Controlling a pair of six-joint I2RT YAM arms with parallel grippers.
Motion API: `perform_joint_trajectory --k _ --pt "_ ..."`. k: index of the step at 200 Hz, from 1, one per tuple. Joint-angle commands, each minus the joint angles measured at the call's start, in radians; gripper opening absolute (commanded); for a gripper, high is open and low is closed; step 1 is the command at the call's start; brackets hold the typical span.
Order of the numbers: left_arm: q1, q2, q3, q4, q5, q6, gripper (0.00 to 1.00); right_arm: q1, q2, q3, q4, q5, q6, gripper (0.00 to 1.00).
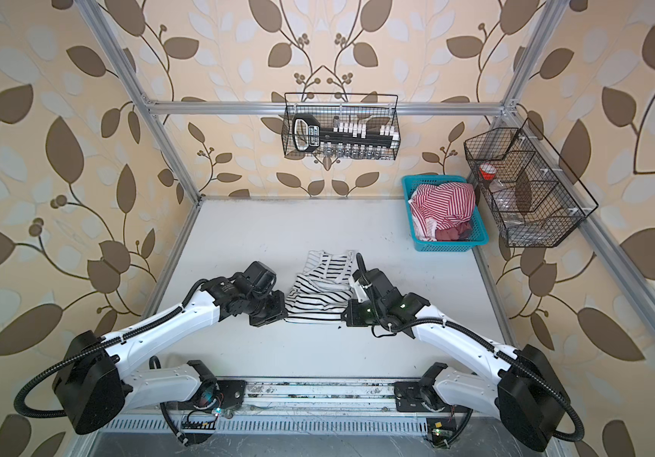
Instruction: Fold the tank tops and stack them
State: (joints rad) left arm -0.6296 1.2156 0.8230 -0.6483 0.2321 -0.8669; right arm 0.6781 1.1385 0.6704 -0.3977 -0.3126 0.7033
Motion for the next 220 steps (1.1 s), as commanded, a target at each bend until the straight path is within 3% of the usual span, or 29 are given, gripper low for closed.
perform_joint_trajectory --k 1,50,101,220 --pt "0.0 0.016 0.095 -0.052 -0.055 0.018 0.0 -0.02 0.008 0.062 -0.077 0.012 -0.003 0.0" --pt "0.021 0.155 0.315 -0.111 -0.105 0.109 0.0 -0.146 0.08 0.155 -0.076 -0.096 -0.07 0.0" --pt "0.112 0.319 0.461 -0.1 -0.035 0.171 0.0 -0.291 0.205 0.213 -0.025 -0.236 -0.114 0.0" --pt "0.198 0.618 0.782 -0.11 0.072 0.223 0.0 -0.425 0.52 0.438 0.031 -0.388 -0.136 0.0"
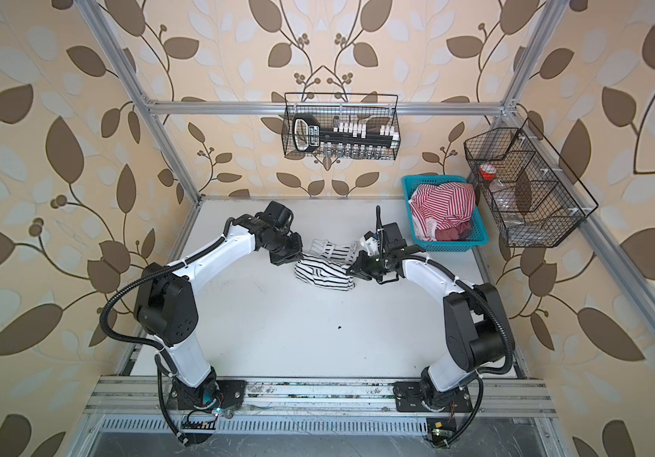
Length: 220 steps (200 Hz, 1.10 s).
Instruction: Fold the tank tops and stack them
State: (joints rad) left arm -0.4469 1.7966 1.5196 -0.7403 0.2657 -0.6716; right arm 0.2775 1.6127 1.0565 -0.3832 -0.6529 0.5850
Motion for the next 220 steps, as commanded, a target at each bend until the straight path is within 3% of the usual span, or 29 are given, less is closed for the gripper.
perform_joint_trajectory --k 1,60,114,151,187,220 --pt "0.016 0.039 0.089 -0.019 0.039 0.028 0.0 -0.027 0.047 0.054 0.016 -0.047 -0.018 0.0" --pt "0.033 0.065 0.175 -0.049 0.045 0.049 0.0 -0.044 0.087 0.13 -0.005 -0.068 -0.04 0.0" --pt "0.02 -0.132 -0.078 0.008 0.053 0.008 0.0 -0.006 -0.11 -0.055 0.039 -0.021 -0.01 0.0" --pt "-0.065 -0.288 -0.254 0.012 0.038 -0.024 0.0 0.082 -0.259 -0.201 0.052 0.018 0.036 0.0" --pt "-0.154 -0.427 -0.359 -0.01 0.009 -0.08 0.0 0.164 -0.398 -0.297 0.05 0.061 0.101 0.0" --pt "-0.161 -0.47 -0.371 -0.044 -0.039 -0.086 0.0 0.158 -0.461 -0.309 0.026 0.082 0.112 0.0"
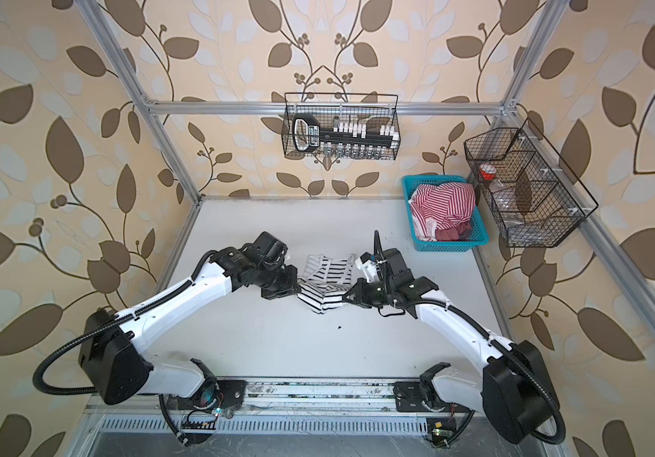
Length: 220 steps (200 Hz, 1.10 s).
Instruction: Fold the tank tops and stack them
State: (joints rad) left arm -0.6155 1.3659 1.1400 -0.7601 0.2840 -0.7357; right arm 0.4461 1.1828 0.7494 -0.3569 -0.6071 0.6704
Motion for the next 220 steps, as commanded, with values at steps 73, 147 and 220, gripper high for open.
perform_joint_trajectory --k 73,147,220 --pt "0.125 0.235 0.208 -0.01 -0.015 0.053 0.0 -0.173 0.246 0.168 0.006 -0.074 -0.065 0.0" --pt "0.251 0.581 0.498 0.021 0.099 0.094 0.17 -0.261 0.653 0.446 0.06 -0.166 -0.063 0.01" --pt "0.363 0.748 0.632 0.107 0.113 -0.002 0.42 -0.319 0.863 0.616 0.243 -0.221 0.094 0.37"
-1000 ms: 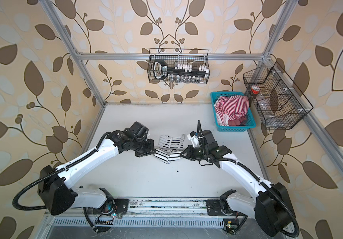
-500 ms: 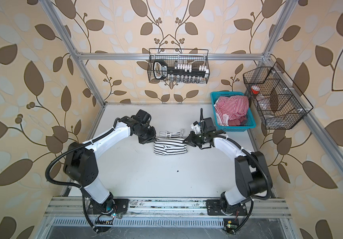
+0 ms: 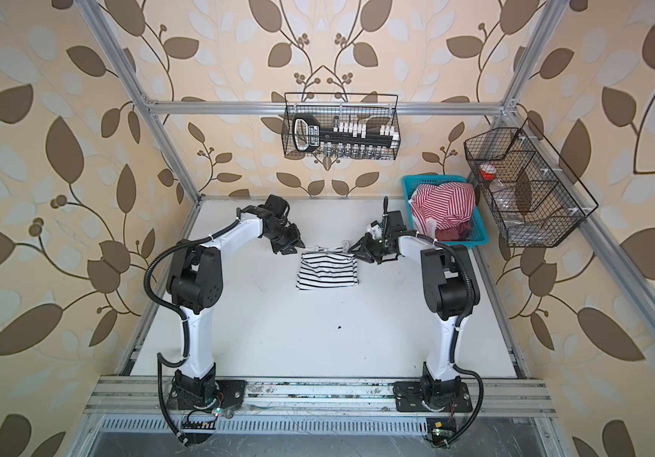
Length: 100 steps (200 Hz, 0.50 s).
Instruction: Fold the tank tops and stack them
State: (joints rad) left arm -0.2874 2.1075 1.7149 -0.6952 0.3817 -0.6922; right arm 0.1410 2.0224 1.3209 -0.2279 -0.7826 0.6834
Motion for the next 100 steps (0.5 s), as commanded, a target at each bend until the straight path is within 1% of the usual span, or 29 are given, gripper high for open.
perform_joint_trajectory --k 1,19,43,53,69,82,100 --pt "0.034 0.007 0.059 0.042 0.015 -0.047 0.42 -0.015 0.022 0.044 0.119 -0.046 0.084 0.37" --pt "0.045 -0.011 0.078 0.051 -0.011 -0.061 0.43 -0.021 -0.018 0.031 0.153 -0.04 0.09 0.38" --pt "0.034 -0.092 0.054 0.062 -0.035 -0.057 0.43 -0.018 -0.122 -0.011 0.098 0.006 0.024 0.42" --pt "0.021 -0.126 0.037 0.055 -0.042 -0.052 0.41 -0.015 -0.159 -0.031 0.053 0.028 -0.016 0.42" --pt "-0.02 -0.173 -0.008 0.058 -0.028 -0.05 0.35 0.006 -0.21 -0.069 0.001 0.05 -0.072 0.41" --pt "-0.063 -0.195 -0.049 0.081 0.003 -0.063 0.29 0.03 -0.219 -0.074 -0.039 0.051 -0.112 0.32" --pt "-0.129 -0.191 -0.089 0.121 0.055 -0.086 0.2 0.064 -0.19 -0.093 -0.087 0.045 -0.165 0.17"
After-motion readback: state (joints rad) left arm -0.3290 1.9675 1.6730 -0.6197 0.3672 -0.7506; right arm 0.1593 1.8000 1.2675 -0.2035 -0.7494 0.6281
